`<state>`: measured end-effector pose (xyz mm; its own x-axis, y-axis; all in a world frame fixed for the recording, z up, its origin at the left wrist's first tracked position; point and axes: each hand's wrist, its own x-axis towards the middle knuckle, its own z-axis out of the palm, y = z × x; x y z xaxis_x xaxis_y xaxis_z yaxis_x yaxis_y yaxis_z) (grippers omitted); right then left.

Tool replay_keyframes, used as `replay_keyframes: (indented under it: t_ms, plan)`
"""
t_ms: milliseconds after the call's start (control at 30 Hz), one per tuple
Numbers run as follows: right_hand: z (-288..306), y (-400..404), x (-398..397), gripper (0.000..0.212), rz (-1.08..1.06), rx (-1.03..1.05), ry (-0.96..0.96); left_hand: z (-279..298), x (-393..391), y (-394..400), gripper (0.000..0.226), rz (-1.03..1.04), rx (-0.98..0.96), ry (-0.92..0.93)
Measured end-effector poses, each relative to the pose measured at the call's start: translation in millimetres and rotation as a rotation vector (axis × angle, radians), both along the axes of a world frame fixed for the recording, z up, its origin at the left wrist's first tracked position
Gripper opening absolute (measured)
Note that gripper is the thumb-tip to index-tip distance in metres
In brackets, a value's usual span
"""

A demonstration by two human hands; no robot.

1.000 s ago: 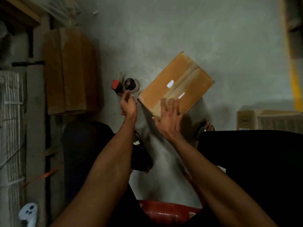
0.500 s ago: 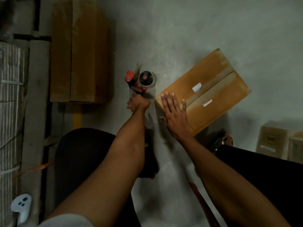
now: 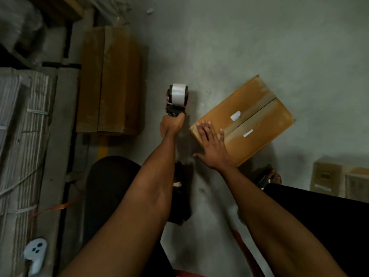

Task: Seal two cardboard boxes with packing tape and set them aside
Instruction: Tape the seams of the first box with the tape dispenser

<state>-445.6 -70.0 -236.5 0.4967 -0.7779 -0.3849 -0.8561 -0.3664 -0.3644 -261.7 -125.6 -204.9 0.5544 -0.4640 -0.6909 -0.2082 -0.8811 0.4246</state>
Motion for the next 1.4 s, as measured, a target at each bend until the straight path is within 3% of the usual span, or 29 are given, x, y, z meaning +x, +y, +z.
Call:
replay_keyframes:
  t_ms: [67, 133, 200, 367, 467, 567, 733, 933, 1000, 1100, 1200, 1300, 1400]
  plan:
    - [17.8, -12.8, -7.6, 0.088, -0.044, 0.075, -0.134, 30.5, -4.7, -5.8, 0.047, -0.047, -0.068, 0.015]
    - [33.5, -27.4, -28.0, 0.054, -0.120, -0.026, -0.239, 60.8, -6.5, -14.1, 0.037, -0.122, -0.083, 0.054]
    - [42.9, -45.7, -61.1, 0.045, -0.247, -0.102, -0.209, 97.5, -15.9, -20.5, 0.027, -0.174, -0.081, 0.169]
    - [53.6, -86.2, -137.7, 0.073, -0.429, -0.003, 0.166, 164.6, -49.9, -4.4, 0.010, -0.241, -0.118, 0.457]
    - [56.7, -100.3, -160.0, 0.083, -0.414, 0.064, 0.333, 167.5, -71.9, 11.5, 0.028, -0.243, -0.086, 0.597]
    - [52.1, -99.3, -172.8, 0.082, -0.489, 0.158, 0.288, 160.0, -94.1, 17.7, 0.032, -0.184, -0.013, 0.703]
    - [47.0, -80.8, -184.2, 0.083, -0.546, 0.135, 0.197, 154.8, -108.9, 14.2, 0.039, -0.165, 0.055, 0.873]
    - [48.9, -17.5, -145.0, 0.086, -0.727, 0.200, 0.208, 164.2, -119.9, 7.2, 0.042, -0.118, 0.067, 1.179]
    - [65.4, -15.3, -137.8, 0.080, -0.843, 0.224, 0.037, 166.7, -119.8, 8.7, 0.040, -0.115, 0.053, 1.234]
    - [98.4, -28.6, -127.8, 0.066, -1.092, 0.029, -0.517, 169.1, -119.5, 11.6, 0.039, -0.113, 0.039, 1.239]
    - [138.8, -35.8, -102.2, 0.088, -1.077, 0.033, -0.898, 170.2, -119.4, 11.8, 0.039, -0.087, 0.027, 1.223]
    - [153.7, -29.8, -88.3, 0.083, -1.032, 0.008, -0.998, 170.3, -118.2, 11.7, 0.040, -0.052, 0.013, 1.220]
    - [151.0, -9.8, -87.1, 0.066, -1.171, -0.017, -1.077, 169.2, -115.3, 11.3, 0.041, -0.014, 0.000, 1.258]
